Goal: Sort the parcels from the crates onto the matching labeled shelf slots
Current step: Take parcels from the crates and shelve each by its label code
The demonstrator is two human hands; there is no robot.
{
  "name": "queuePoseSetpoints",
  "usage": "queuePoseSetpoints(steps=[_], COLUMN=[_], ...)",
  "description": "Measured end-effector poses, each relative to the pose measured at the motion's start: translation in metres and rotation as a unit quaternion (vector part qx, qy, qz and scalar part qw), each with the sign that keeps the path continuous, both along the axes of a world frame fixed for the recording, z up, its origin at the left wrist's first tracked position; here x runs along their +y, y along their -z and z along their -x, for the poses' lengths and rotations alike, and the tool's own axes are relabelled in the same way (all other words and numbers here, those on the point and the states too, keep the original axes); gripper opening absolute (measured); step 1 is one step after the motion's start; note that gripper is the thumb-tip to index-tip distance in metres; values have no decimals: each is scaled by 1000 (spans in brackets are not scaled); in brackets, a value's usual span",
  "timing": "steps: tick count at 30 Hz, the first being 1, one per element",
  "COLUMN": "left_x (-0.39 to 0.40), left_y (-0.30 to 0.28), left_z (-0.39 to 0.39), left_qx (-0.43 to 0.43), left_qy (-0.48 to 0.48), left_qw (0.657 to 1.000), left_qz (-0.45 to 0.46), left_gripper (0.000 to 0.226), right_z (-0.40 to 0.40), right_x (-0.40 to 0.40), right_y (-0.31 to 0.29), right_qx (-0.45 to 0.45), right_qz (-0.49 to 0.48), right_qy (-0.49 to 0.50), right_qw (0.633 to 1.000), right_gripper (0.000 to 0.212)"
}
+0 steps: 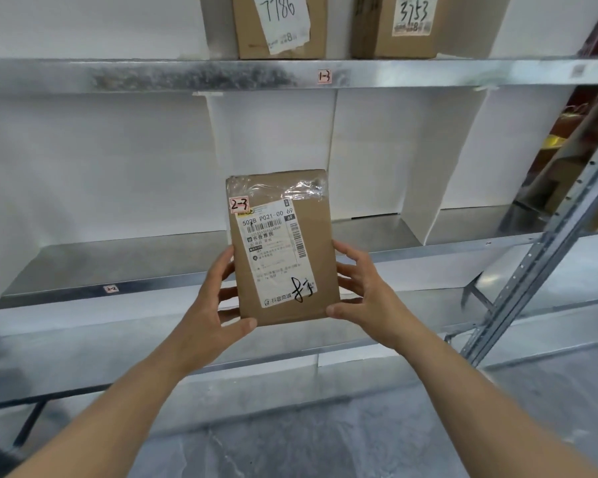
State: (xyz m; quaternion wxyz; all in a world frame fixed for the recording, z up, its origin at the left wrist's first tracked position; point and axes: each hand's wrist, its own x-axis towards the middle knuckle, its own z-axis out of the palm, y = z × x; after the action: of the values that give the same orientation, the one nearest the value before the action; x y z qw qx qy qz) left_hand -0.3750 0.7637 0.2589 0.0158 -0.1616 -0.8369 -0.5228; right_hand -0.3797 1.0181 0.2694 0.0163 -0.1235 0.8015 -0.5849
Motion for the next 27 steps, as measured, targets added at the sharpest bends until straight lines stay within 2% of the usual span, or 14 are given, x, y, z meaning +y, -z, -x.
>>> queuePoseSetpoints(steps=[9, 16, 27], left_x=[60, 64, 50], left_y=[13, 30, 85], left_z=[14, 49, 133], left_qx=[7, 10, 47], left_qy=[-39, -58, -59], left_qw=[999, 998, 997], left_qz=[1, 9, -9], left_gripper=[106, 107, 102], right_z=[34, 69, 146], right_x=[52, 51, 35], right_y=[13, 29, 78], right_qx=[2, 22, 51], right_qz=[0, 3, 14], right_qy=[-31, -32, -13], right_qw=[1000, 999, 999], right_gripper=[91, 90, 84])
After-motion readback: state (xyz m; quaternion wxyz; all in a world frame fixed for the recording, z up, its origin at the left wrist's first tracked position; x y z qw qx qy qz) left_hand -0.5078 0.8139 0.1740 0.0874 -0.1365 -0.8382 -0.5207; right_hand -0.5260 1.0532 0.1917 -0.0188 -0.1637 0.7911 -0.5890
